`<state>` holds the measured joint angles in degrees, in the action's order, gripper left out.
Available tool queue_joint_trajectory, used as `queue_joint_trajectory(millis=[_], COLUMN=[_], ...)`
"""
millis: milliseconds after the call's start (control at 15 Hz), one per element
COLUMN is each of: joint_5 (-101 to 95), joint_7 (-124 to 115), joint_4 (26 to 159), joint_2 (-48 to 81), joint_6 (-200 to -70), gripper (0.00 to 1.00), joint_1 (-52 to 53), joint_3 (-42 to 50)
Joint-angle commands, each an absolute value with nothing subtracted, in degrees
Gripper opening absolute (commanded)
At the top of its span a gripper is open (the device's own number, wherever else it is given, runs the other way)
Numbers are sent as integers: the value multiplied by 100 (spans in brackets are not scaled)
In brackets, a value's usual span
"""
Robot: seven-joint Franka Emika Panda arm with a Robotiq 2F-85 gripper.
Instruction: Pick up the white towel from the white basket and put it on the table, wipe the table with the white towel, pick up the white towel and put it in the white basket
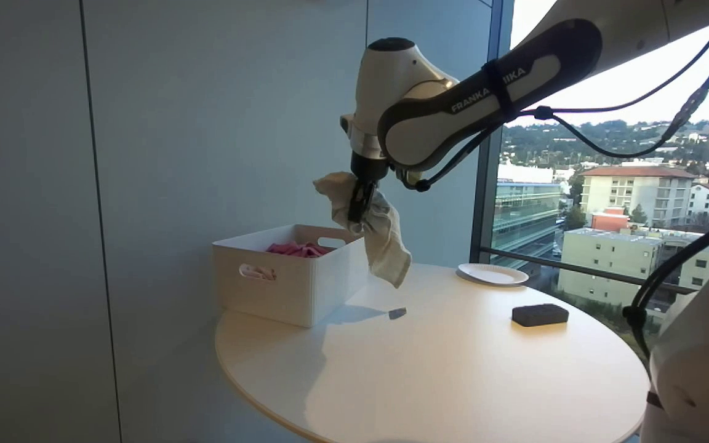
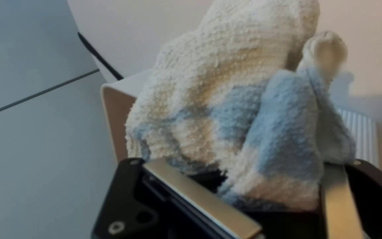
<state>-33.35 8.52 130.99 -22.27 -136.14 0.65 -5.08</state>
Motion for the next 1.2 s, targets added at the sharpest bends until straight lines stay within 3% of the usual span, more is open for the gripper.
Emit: queue_joint_trajectory(millis=[0, 333, 667, 733, 867, 1133], joint_5=[-4112, -5156, -4598, -4584, -4439, -4740], joint_7=[32, -1385, -1147, -1133, -1025, -1224], joint_4=[12175, 10546, 9840, 9718, 9475, 9405], joint_2=[-1521, -77, 1483, 1758, 2077, 1962], joint_6=[-14318, -13944, -13215, -13143, -12989, -12982], gripper=[2, 2, 3, 33, 40, 71], joint_1=[-194, -404, -55, -28, 65, 418], joint_3=[-811, -1021, -412, -308, -187, -12])
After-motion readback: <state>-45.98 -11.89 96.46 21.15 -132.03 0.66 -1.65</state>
